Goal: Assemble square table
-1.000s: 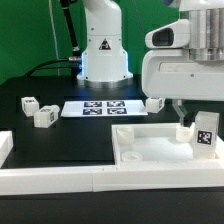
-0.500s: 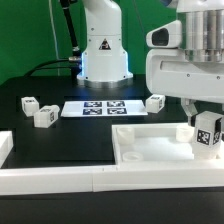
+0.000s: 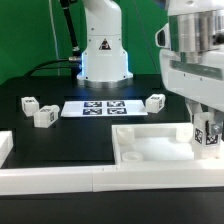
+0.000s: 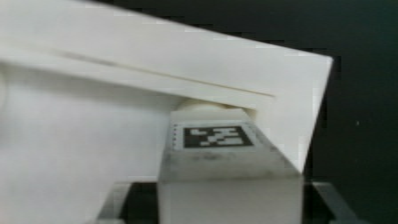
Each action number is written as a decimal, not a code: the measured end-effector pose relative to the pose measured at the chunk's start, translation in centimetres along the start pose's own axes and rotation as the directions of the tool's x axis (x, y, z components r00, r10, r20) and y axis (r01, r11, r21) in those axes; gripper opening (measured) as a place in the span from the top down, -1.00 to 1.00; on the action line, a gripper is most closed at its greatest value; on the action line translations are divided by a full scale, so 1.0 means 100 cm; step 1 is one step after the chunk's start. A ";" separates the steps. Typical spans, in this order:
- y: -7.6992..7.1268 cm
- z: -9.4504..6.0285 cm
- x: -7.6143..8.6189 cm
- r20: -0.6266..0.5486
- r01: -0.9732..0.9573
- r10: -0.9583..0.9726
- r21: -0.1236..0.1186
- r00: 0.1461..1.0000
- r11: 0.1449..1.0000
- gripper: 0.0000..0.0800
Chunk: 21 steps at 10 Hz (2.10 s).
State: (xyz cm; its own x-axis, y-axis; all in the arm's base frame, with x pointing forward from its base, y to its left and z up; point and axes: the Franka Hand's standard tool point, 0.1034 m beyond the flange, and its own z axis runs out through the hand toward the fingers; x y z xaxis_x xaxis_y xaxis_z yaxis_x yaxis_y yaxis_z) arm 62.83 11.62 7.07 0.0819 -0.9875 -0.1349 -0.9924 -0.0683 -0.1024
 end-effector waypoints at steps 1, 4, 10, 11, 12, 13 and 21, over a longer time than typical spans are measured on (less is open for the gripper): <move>0.001 0.000 -0.001 0.020 -0.125 0.125 0.028 0.992 0.992 0.26; 0.001 0.001 -0.002 0.056 -0.375 0.373 0.043 0.926 0.926 0.26; 0.002 0.001 -0.001 0.054 -0.437 0.435 0.039 0.899 0.898 -0.40; 0.000 -0.002 -0.005 0.058 -0.412 0.409 0.046 0.911 0.910 -0.59; 0.000 -0.013 -0.010 0.066 -0.392 0.389 0.054 0.919 0.918 -0.62; 0.002 -0.025 -0.014 0.073 -0.372 0.367 0.063 0.927 0.926 -0.62; 0.010 -0.039 -0.018 0.077 -0.333 0.327 0.080 0.942 0.940 -0.62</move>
Offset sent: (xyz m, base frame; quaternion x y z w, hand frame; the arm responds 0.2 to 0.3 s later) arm 0.0047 0.0007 0.0025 0.0416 -0.0179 0.2223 0.9739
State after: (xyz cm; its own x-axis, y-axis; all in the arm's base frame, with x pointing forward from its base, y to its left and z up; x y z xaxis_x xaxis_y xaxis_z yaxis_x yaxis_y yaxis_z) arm 61.31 12.81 11.08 -0.2405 -0.9415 -0.2360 -0.9523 0.2759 -0.1304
